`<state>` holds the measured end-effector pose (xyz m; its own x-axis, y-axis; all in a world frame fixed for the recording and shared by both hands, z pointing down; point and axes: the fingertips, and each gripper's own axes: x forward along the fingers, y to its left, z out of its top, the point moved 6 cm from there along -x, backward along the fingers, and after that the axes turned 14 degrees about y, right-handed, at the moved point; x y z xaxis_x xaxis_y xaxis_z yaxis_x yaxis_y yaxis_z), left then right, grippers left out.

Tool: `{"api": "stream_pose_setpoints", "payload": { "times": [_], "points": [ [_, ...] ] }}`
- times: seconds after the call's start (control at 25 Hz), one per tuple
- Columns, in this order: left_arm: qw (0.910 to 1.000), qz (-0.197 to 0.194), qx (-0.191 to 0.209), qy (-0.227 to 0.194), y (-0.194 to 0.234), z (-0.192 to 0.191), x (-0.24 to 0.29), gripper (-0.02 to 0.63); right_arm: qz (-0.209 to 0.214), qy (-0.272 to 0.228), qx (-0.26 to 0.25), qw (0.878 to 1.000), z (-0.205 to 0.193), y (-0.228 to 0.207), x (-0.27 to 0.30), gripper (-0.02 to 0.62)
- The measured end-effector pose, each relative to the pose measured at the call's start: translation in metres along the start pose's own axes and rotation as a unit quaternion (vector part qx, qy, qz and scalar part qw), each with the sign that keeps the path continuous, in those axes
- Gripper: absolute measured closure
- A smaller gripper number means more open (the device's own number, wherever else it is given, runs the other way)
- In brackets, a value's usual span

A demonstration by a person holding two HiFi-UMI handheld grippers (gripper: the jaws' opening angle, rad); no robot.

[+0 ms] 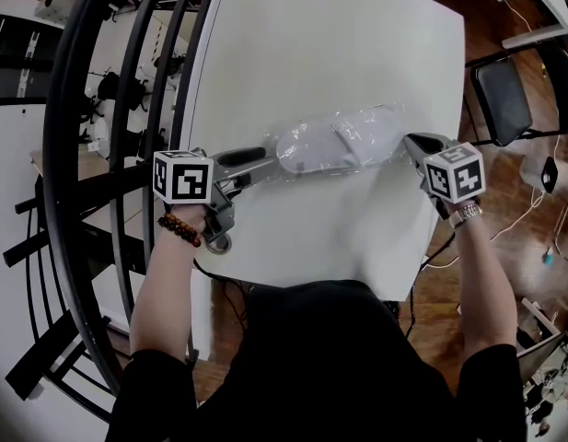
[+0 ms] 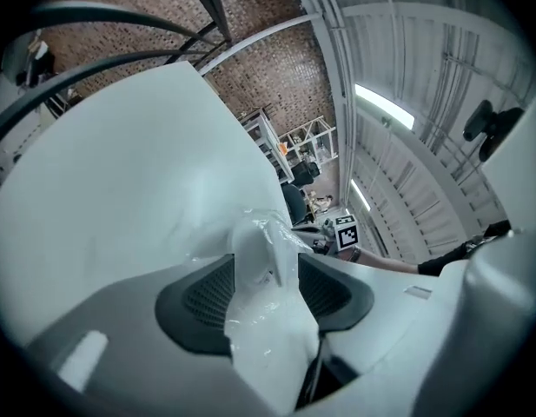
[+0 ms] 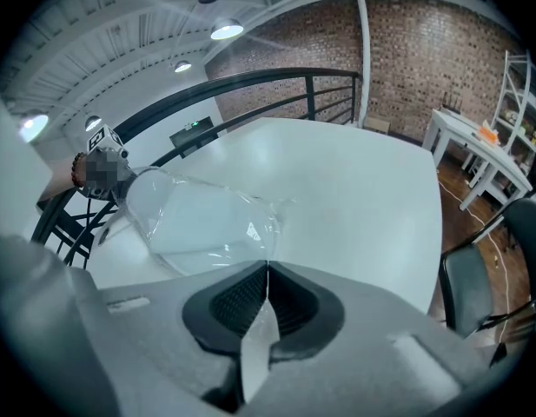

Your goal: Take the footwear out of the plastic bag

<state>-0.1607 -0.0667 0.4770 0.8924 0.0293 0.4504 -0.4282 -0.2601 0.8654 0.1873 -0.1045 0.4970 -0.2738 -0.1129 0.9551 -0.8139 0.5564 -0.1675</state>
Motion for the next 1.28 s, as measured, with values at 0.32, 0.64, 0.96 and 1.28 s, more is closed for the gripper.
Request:
{"api": "stream_pose_setpoints", "payload": {
  "times": [0.32, 0.64, 0.96, 1.28],
  "points": [
    [0.9996, 0.022, -0.008, 0.014, 0.007, 0.000, 0.007, 0.351, -0.003, 0.000, -0.003, 1.000, -0.001, 0.000, -0.002, 0.598],
    [0.9990, 0.012, -0.030, 0.029, 0.009, -0.002, 0.016, 0.351, -0.008, -0.001, -0.005, 1.000, 0.001, 0.003, -0.001, 0.600],
    [0.9976, 0.037, -0.047, 0.034, 0.018, -0.003, 0.017, 0.340, -0.005, -0.001, -0.005, 1.000, -0.004, 0.005, -0.003, 0.600],
    [0.9979, 0.030, -0.035, 0.045, 0.014, 0.003, 0.029, 0.378, -0.007, -0.002, -0.010, 1.000, -0.005, 0.005, -0.002, 0.600]
  ]
}}
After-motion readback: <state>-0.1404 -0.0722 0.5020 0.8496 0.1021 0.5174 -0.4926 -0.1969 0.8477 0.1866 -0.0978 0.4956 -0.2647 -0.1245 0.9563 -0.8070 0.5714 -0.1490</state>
